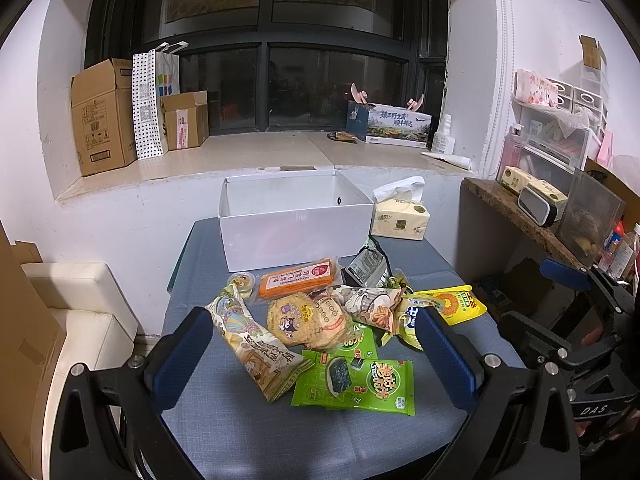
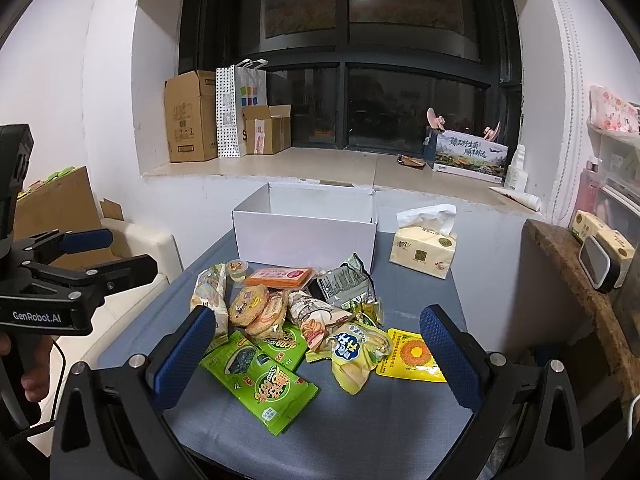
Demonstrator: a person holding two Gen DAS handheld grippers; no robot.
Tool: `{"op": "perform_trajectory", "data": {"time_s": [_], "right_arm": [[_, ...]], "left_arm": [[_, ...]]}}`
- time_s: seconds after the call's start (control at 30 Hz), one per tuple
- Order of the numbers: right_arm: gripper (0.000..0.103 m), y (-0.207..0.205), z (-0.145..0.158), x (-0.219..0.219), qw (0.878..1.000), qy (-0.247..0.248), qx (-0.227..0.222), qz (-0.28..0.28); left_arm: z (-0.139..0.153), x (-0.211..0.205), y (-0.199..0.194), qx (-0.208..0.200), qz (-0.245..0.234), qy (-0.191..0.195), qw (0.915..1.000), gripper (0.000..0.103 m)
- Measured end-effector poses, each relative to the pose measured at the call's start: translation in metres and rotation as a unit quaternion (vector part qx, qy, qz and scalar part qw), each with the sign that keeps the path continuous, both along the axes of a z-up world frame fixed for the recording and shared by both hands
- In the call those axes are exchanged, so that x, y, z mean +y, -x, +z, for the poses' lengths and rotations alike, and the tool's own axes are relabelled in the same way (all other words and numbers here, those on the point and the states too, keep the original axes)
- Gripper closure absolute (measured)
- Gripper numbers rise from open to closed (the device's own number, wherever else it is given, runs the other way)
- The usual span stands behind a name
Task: Organize snacks
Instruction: 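Grasp the green seaweed pack with the right tool while the left tool grasps the cartoon chip bag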
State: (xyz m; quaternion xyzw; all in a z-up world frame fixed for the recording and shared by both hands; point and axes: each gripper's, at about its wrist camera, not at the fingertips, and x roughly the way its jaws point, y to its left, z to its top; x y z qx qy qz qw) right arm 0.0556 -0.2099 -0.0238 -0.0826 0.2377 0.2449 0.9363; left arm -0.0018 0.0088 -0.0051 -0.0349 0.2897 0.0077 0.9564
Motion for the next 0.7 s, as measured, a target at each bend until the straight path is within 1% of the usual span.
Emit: {"op": "perform_trajectory", "data": {"time_s": [0.13,0.2,0.27,0.33,0.43,0.47,0.53,0.57,0.7], "right_arm": [[0.0,-0.003,-0.005,0.007,1.0,0.016,0.001,0.011],[0.0,-0.009,-0.011,0.016,0.999,0.034,0.007,0.037],[0.0,-0.017,-0.023,0.029,0.995,0.062,0.02,0.074],[0.0,-0.022,-0.035,0.042,0.991,0.09,0.026,0.097],[0.0,-0.035,-0.06,0.065,0.981,0.133,0.046,0.136],[0.0,-0.04,-0.071,0.073,0.975,0.147,0.057,0.156],[0.0,-0.047,-0.087,0.083,0.966,0.155,0.081,0.189],[0.0,-0.054,-0.099,0.09,0.959,0.167,0.104,0.202],[0.0,-0.067,-0.129,0.108,0.943,0.201,0.13,0.233]], "left_arm": [[-0.001,0.003,-0.001,-0.001,0.002,0.001,1.0,0.0],[-0.002,0.006,-0.001,0.0,0.004,0.002,1.0,0.0],[-0.004,0.011,0.0,0.0,0.008,0.002,1.0,0.0],[-0.005,0.017,-0.001,0.001,0.016,0.005,0.9999,0.0],[-0.007,0.027,-0.001,0.002,0.024,0.011,0.9996,0.0],[-0.008,0.031,-0.001,0.001,0.028,0.012,0.9995,0.0],[-0.009,0.038,0.0,0.001,0.034,0.014,0.9993,0.0],[-0.01,0.041,0.001,0.001,0.038,0.014,0.9992,0.0],[-0.014,0.05,0.001,0.007,0.046,0.014,0.9988,0.0]]}}
